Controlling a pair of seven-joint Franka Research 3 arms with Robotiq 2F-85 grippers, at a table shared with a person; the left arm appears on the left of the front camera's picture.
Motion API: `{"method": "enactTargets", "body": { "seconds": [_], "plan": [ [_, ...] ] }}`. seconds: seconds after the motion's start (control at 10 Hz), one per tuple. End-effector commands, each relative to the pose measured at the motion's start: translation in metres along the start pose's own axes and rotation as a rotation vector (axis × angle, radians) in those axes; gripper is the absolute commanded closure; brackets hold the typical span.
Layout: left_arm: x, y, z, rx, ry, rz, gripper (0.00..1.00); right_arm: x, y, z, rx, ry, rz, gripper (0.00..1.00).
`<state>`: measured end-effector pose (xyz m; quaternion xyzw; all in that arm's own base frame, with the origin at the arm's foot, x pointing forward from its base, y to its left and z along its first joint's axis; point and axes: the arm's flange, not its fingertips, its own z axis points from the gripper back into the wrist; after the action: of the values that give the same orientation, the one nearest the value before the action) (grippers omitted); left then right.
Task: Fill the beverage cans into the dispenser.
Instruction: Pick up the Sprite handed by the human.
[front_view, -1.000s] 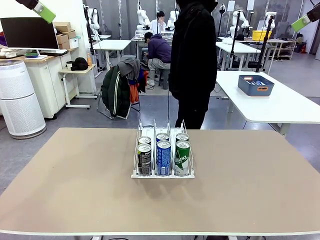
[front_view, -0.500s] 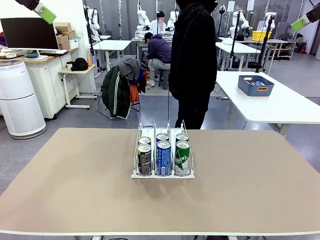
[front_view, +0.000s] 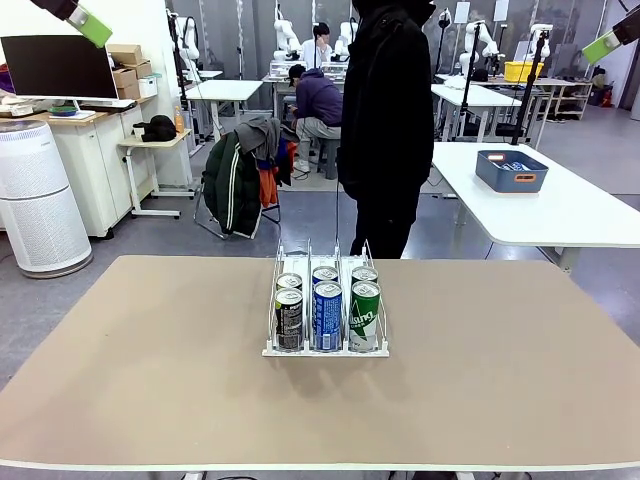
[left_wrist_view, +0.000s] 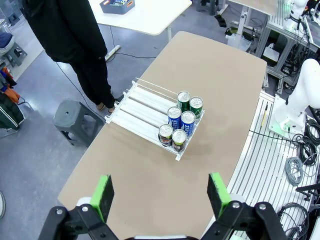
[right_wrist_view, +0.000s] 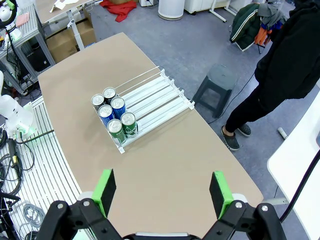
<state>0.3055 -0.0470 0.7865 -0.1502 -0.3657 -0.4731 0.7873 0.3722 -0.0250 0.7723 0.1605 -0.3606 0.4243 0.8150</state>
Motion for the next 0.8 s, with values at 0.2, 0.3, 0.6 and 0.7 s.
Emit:
{"method": "enactTargets", "body": {
  "seconds": [0.2,0.3,0.6,0.7],
  "plan": [
    [-0.0007,0.0004,-0.0008,0.007,0.004,0.0,0.0,-0.0006,0.0016,-0.001,0.001,0.001,-0.002,0.0],
    [-0.0007,0.0004,-0.0008,0.007,0.004,0.0,0.0,-0.0006,0.0016,-0.001,0.001,0.001,-0.002,0.0],
    [-0.0007,0.0004,-0.0008,0.007,0.004,0.0,0.0,-0.0006,0.0016,-0.001,0.001,0.001,-0.002,0.0],
    [-0.0007,0.0004,-0.0008,0.007,0.004,0.0,0.0,-0.0006,0.0016,-0.001,0.001,0.001,-0.002,0.0]
  ]
}}
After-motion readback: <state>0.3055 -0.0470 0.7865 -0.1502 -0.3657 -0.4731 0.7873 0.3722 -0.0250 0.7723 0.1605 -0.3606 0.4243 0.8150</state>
